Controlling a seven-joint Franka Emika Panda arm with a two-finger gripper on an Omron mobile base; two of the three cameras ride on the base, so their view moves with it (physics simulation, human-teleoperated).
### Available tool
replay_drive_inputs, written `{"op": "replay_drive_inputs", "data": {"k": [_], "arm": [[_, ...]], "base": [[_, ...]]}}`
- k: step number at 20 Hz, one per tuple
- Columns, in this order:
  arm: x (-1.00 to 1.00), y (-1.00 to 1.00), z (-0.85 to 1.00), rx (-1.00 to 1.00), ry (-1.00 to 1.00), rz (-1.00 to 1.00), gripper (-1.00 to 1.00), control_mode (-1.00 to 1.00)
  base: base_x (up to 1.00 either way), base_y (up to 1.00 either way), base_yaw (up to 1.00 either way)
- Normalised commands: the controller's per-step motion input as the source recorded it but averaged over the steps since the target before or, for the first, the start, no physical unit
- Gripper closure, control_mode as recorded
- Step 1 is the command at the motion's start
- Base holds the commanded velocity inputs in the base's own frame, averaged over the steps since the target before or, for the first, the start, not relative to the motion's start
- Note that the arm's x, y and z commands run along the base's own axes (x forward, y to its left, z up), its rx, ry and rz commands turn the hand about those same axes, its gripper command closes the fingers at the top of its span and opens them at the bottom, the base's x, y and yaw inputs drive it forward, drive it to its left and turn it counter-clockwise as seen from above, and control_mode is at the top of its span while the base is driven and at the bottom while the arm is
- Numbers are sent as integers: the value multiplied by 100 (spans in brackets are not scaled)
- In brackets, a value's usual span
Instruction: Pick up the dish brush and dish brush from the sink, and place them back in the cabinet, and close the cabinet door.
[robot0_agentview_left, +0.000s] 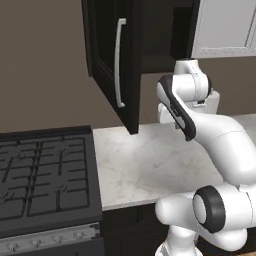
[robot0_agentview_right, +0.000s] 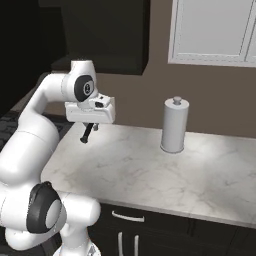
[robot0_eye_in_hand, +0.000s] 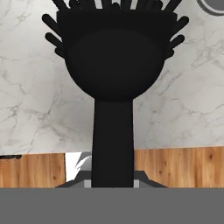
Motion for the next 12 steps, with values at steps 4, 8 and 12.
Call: {"op": "replay_drive_inputs", "data": {"k": [4,8,12], "arm": [[0,0,0,0,0,0,100,100],[0,0,0,0,0,0,100,100],[0,0,0,0,0,0,100,100]], "base": [[35,0,0],[28,0,3],[18,0,4]]}}
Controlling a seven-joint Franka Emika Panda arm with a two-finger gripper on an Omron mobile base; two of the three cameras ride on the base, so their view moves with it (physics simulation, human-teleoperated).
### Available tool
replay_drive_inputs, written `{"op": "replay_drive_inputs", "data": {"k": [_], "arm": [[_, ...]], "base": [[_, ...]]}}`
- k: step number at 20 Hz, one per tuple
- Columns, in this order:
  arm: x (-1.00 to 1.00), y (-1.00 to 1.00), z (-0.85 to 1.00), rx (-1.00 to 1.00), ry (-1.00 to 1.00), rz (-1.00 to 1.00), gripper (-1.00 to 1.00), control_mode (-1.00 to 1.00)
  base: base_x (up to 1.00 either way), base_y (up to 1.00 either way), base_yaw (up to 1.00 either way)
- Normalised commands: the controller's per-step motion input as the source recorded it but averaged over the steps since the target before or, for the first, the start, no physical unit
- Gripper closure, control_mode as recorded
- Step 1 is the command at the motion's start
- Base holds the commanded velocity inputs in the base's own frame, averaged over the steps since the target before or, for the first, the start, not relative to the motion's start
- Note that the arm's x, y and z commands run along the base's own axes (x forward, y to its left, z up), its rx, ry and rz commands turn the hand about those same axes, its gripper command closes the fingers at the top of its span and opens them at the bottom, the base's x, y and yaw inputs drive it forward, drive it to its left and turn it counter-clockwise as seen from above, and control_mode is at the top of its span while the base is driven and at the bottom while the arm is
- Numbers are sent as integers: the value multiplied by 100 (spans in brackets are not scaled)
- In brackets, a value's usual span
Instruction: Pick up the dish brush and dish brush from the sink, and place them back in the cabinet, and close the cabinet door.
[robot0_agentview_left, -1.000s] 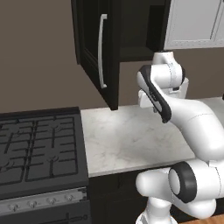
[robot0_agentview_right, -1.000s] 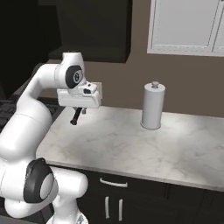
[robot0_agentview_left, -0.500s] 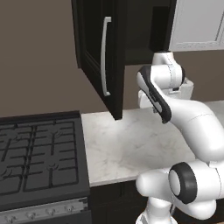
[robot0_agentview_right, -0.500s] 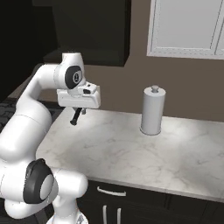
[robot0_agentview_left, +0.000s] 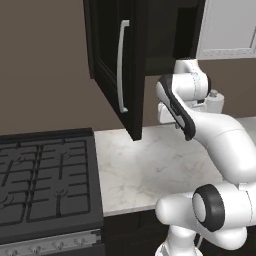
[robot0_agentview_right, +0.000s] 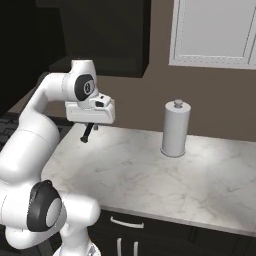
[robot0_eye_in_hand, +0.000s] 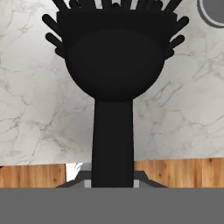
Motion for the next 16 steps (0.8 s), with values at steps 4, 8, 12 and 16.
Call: {"op": "replay_drive_inputs", "data": {"k": [4,8,12,16], "arm": [[0,0,0,0,0,0,100,100],[0,0,0,0,0,0,100,100],[0,0,0,0,0,0,100,-100],[-1,0,0,0,-2,0,100,-100]], "base": [[5,0,1],[0,0,0],[0,0,0],[0,0,0]]}}
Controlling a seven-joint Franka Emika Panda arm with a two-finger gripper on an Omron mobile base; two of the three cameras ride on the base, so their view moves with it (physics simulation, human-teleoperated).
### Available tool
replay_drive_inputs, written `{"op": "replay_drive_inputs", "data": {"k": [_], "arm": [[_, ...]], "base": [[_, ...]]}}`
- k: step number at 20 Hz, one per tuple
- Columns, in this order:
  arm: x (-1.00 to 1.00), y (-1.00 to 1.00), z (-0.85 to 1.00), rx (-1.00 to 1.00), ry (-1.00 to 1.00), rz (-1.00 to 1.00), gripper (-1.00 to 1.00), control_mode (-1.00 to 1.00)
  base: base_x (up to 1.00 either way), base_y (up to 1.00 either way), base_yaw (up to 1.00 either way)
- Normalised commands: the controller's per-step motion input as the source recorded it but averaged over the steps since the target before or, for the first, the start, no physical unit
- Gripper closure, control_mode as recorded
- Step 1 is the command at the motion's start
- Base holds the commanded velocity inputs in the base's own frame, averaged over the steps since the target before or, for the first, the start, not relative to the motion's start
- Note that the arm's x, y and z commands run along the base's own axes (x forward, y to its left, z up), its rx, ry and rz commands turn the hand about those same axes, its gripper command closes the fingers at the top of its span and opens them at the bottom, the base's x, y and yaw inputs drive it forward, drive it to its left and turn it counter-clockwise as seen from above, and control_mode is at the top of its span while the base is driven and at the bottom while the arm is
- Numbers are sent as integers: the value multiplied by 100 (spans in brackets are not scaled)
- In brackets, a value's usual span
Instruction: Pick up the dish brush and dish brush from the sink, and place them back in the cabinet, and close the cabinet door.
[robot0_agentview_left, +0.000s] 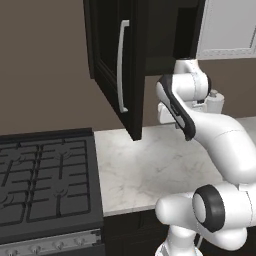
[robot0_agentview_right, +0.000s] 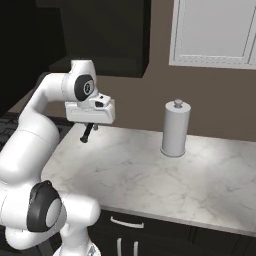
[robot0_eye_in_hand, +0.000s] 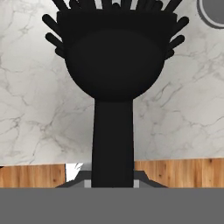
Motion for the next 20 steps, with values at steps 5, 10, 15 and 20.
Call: {"op": "replay_drive_inputs", "data": {"k": [5,10,15,20], "arm": [[0,0,18,0,-11,0,100,-100],[0,0,26,1,-19,0,100,-100],[0,0,31,0,-20,0,100,-100],[4,0,39,2,-10,0,100,-100]], "base": [[0,0,0],[0,0,0],[0,0,0],[0,0,0]]}}
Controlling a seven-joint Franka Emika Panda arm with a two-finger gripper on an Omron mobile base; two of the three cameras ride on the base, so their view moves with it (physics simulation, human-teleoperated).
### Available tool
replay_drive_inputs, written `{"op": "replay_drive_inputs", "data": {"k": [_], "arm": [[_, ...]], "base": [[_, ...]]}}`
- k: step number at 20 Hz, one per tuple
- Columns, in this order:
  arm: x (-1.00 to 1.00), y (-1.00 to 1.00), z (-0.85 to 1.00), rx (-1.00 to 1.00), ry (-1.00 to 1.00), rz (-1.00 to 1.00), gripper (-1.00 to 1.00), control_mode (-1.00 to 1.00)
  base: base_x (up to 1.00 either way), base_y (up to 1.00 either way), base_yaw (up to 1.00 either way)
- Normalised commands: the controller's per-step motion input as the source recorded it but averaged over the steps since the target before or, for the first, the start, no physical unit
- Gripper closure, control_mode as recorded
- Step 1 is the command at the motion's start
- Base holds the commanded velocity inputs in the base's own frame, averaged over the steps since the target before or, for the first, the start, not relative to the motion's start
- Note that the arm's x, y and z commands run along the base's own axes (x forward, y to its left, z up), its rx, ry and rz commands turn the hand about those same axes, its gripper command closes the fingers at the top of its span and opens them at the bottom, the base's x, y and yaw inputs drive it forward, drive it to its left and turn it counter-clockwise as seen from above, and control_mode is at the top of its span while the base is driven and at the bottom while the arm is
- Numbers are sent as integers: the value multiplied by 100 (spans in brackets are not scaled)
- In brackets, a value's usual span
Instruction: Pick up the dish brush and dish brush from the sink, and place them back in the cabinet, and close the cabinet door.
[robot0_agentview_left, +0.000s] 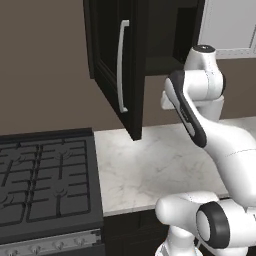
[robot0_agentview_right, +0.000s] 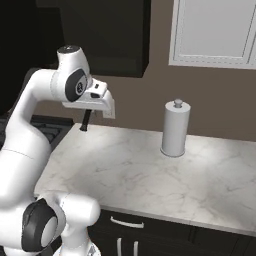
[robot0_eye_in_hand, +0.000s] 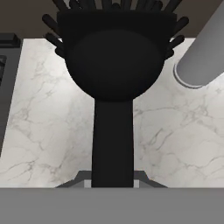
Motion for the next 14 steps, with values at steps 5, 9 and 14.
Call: {"op": "replay_drive_inputs", "data": {"k": [5,9,14], "arm": [[8,0,34,0,-1,0,100,-100],[10,0,29,1,-4,0,100,-100],[19,0,23,0,-2,0,100,-100]], "base": [[0,0,0],[0,0,0],[0,0,0]]}}
